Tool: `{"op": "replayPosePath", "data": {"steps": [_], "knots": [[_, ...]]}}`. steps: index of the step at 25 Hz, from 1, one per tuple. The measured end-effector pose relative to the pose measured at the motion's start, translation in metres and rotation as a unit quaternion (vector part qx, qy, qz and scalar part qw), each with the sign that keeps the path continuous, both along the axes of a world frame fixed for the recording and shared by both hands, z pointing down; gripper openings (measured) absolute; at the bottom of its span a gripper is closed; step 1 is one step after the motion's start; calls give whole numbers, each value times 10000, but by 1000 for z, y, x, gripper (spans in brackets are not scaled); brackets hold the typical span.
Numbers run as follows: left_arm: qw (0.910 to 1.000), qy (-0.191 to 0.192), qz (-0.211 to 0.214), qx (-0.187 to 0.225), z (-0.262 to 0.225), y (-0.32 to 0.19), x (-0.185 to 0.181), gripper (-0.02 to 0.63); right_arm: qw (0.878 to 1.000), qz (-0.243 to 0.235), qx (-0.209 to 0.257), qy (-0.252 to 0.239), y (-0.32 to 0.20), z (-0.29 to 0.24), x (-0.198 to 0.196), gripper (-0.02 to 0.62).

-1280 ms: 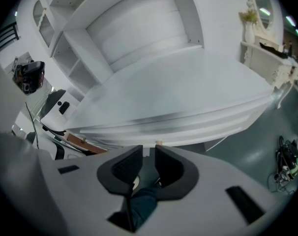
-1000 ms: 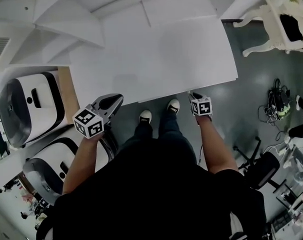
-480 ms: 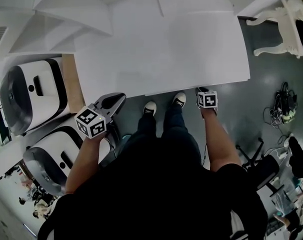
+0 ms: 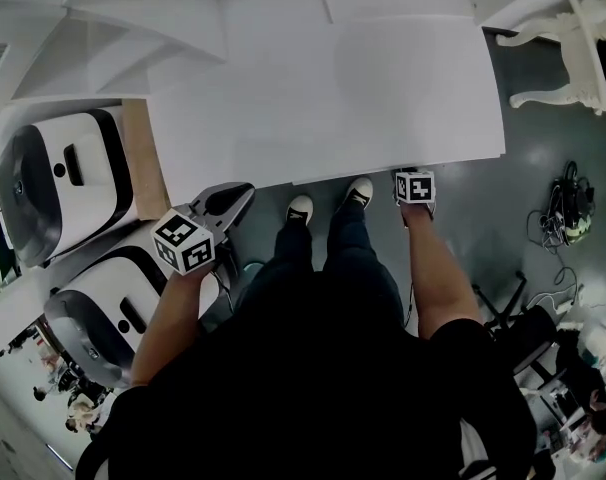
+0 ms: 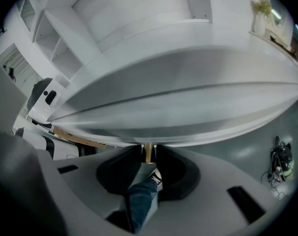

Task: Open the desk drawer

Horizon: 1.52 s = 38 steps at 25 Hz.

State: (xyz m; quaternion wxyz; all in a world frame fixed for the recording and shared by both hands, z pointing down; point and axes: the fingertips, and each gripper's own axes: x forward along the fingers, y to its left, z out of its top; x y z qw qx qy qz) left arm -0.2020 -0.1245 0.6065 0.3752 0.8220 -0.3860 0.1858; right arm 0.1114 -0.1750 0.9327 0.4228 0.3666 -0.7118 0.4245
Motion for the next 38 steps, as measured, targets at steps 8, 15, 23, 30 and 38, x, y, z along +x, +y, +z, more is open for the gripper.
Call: {"op": "replayPosePath", "data": {"steps": [8,15,23,30,38], "knots": [[9999,48,89,38,1,0,3,21,10000,46,11,70,-2,-1,1,97],[9999,79,147,41,3,2,6,21,9999,50,-75,114,-1,2,0,92],[9997,100,233,56,4,7,9,21,9997,83,-146,173,-2,3,-1,91],[9992,127,386,39,9,13,11,21,9993,42,-295,226,1,6,-3,89],[9974,143,707,82,5,10,21,21,9986,97,-425,290,26,7,6,89]]}}
